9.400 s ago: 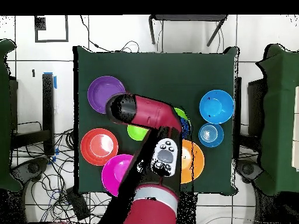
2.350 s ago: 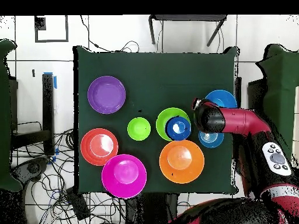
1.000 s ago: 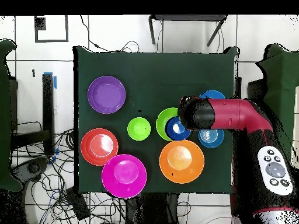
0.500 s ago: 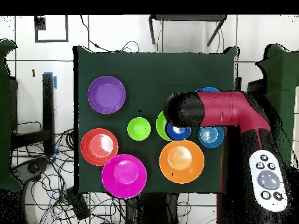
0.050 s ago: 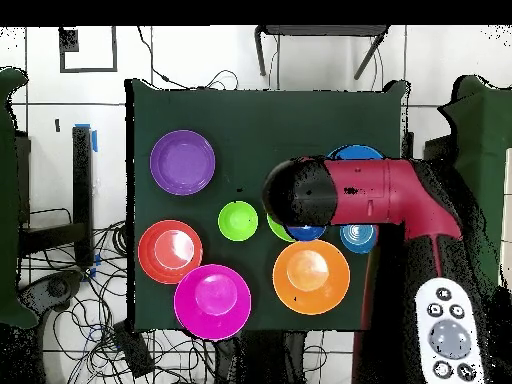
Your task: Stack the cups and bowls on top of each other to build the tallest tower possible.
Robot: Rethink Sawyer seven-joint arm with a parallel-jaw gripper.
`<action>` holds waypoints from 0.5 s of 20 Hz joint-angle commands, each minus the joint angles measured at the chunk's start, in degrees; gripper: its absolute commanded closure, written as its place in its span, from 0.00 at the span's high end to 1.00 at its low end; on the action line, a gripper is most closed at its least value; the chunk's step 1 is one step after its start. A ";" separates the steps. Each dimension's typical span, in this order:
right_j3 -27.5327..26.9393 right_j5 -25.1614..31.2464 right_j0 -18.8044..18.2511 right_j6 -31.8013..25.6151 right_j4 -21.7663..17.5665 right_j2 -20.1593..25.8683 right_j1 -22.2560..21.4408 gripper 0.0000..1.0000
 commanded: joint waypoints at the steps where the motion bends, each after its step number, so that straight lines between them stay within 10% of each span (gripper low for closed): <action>1: 8.21 4.67 3.43 4.74 1.70 -2.13 -1.18 0.00; 10: 9.40 1.53 8.14 9.25 3.19 -6.17 0.37 0.00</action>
